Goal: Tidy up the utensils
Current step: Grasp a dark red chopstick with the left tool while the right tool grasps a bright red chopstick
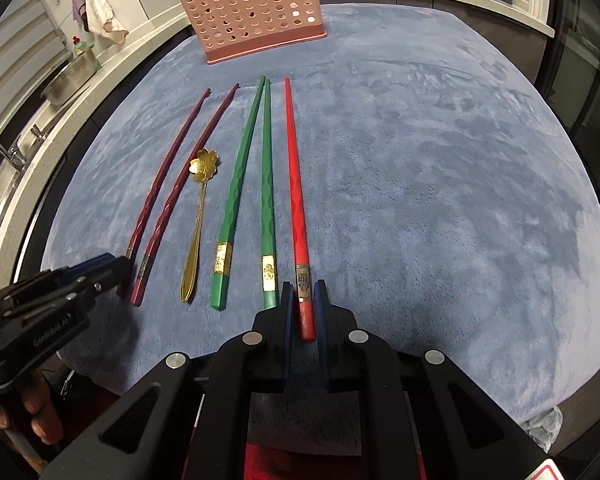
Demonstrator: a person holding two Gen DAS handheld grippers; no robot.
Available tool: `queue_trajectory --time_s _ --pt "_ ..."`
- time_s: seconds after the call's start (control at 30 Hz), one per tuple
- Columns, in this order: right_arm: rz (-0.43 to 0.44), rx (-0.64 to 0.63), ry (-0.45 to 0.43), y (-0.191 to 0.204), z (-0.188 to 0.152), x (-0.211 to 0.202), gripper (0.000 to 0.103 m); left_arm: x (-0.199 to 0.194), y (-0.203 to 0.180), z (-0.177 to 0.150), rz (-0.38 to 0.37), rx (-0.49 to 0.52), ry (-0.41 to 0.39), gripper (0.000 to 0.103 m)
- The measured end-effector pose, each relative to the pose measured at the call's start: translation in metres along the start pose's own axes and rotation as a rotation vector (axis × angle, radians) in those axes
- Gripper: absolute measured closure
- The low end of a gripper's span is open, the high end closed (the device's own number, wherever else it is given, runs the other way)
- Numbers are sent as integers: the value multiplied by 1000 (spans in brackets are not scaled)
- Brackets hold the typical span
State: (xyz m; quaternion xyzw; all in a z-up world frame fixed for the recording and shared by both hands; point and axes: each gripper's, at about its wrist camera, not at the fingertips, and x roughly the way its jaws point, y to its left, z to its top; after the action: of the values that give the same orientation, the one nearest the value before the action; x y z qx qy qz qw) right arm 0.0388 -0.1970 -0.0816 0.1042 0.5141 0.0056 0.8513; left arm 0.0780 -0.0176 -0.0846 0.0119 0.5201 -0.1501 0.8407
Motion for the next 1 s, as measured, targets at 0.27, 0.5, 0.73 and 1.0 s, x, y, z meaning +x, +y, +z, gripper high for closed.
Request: queue_trajectory --time_s 0.27,0.5,0.73,1.0 --pt "-1 -1 0 1 2 2 90 3 2 -1 2 1 0 80" --pt "1 1 0 1 1 2 91 3 2 -1 3 -1 0 82" --pt "2 4 -8 1 3 2 94 1 3 0 -9 -3 -4 93" --pt "-1 -8 -44 2 4 -9 94 -7 6 1 -30 -22 -30 96"
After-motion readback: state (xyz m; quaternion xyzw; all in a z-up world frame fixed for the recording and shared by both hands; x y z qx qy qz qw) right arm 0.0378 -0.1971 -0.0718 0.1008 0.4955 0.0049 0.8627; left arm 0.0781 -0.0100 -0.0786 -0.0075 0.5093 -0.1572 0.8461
